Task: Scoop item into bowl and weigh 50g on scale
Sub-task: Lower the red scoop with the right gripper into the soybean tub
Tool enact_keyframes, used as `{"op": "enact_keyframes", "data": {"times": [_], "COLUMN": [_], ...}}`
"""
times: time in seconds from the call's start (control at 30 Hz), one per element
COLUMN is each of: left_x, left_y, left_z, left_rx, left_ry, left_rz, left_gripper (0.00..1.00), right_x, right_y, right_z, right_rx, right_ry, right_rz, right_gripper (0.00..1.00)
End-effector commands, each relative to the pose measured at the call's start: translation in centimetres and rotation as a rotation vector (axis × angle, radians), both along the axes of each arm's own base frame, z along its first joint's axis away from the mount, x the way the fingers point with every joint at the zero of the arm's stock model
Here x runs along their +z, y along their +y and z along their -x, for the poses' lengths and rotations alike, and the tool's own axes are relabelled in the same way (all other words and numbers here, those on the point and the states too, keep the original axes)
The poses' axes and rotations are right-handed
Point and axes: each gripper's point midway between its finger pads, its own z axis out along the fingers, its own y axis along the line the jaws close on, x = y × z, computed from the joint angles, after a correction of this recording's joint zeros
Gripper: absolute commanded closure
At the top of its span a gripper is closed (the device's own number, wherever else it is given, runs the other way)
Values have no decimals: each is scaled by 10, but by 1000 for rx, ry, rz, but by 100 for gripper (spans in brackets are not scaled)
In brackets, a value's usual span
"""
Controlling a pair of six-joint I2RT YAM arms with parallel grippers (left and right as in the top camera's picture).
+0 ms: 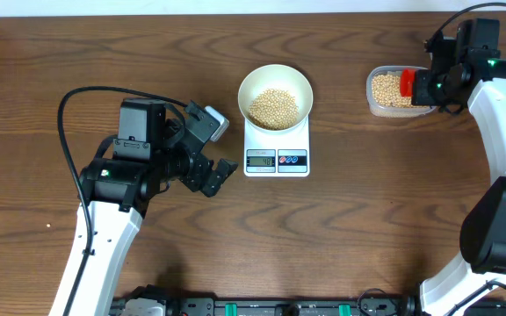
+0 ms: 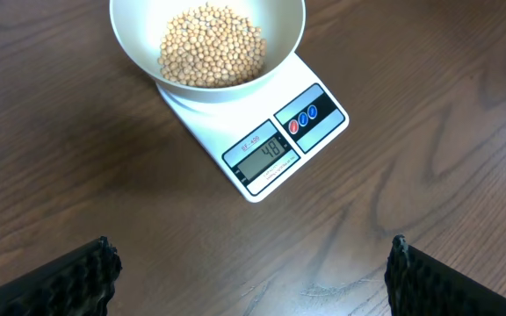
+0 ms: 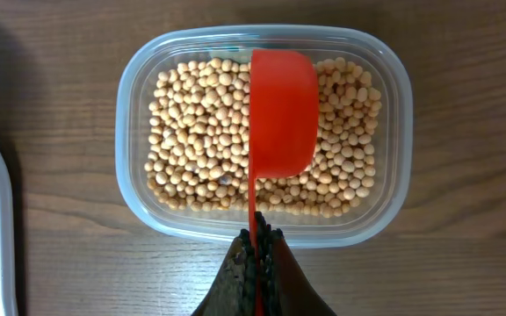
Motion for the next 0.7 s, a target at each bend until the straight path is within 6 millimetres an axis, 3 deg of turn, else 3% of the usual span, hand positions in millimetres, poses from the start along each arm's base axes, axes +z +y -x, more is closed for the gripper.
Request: {"op": "enact_keyframes", "data": {"times": [0.0,0.3,0.67], "left_x": [7,7,7], "left_y": [0,0,0], "left_z": [-4,-4,-4], "left_rx": [-11,-11,-11], "left_ry": [-29,-29,-29], "left_rz": [-9,-9,-9], "left_gripper": [1,1,2], "right_x": [-4,-15,-14], "right_y": [6,17,28], "right_z": [-1,-1,-1], "right_rx": [2,21,48], "right_ry": [9,36,33], "right_rz": [-23,-46,-86], "right_gripper": [99,99,99]}}
